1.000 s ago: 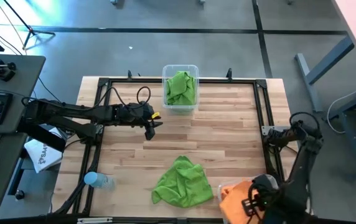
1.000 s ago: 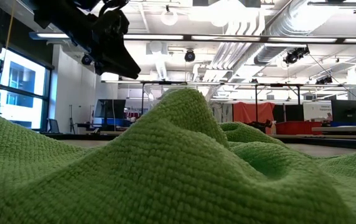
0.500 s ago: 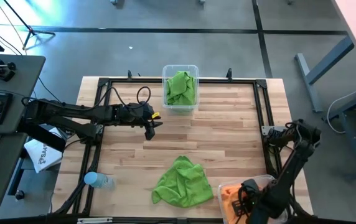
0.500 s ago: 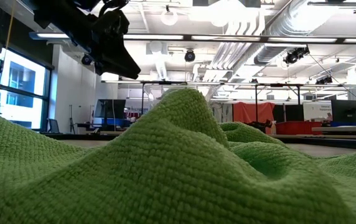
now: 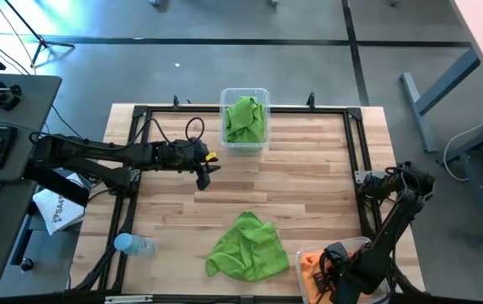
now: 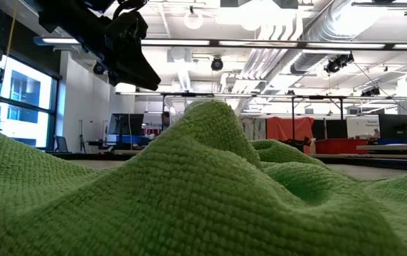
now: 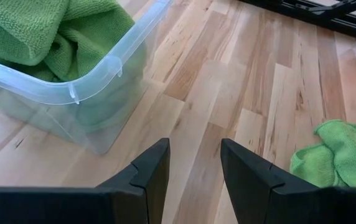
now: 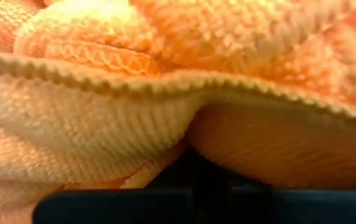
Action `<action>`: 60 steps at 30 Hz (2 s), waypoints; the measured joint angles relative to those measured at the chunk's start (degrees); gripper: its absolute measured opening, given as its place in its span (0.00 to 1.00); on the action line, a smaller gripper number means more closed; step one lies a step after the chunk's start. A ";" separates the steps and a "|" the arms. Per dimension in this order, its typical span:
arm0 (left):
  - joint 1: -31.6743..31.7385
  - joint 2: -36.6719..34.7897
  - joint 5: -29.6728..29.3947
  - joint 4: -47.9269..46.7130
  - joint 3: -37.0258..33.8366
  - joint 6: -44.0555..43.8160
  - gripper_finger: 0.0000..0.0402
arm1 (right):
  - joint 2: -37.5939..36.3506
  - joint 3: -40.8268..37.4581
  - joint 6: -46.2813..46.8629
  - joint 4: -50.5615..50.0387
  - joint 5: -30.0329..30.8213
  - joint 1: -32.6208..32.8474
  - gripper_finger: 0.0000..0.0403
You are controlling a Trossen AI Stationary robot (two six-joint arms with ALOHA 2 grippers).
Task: Sort microfiber towel by color & place in baskets
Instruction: Put the orange microfiber towel into the bottom transparent bin, then put the green microfiber towel into the top transparent bin
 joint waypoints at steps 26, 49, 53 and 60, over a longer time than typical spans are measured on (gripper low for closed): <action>-0.04 0.00 0.00 -0.02 0.00 0.02 0.33 | 0.89 2.31 -0.24 -5.26 3.87 -0.26 0.03; -0.04 0.02 0.00 -0.04 0.00 0.04 0.33 | -0.29 32.61 -2.94 -34.47 14.20 0.29 0.35; -0.09 0.02 0.00 -0.03 0.00 0.04 0.33 | -0.29 32.61 -2.74 -34.50 16.41 0.31 0.35; -0.13 0.02 0.00 0.00 0.00 0.04 0.33 | -0.31 32.61 -14.87 -34.46 46.57 -1.61 0.35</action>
